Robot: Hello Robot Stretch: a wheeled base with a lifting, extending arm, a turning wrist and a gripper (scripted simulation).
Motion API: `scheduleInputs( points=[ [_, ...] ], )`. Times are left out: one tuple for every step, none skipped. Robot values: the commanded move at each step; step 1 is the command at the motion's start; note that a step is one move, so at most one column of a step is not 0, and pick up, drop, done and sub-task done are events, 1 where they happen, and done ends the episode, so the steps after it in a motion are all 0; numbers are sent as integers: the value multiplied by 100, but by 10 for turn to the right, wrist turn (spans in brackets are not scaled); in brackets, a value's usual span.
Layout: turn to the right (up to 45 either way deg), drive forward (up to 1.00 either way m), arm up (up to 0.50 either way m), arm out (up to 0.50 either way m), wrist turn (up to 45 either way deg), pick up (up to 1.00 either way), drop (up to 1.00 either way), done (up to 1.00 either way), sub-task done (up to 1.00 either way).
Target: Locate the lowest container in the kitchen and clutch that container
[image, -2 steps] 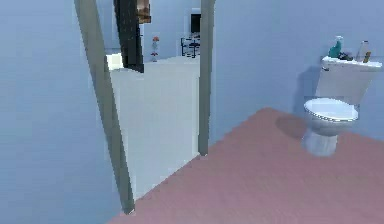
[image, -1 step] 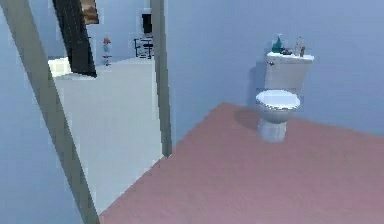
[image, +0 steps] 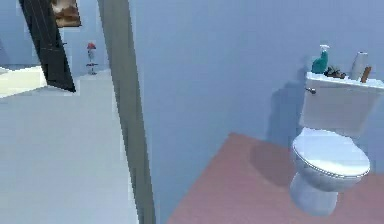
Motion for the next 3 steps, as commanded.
scheduleInputs(
  points=[
    [0, 20, 0, 0, 0, 0, 0, 0, 0],
    [-450, 0, 0, 0, 0, 0, 0, 0, 0],
    [-150, 0, 0, 0, 0, 0, 0, 0, 0]
  ],
)
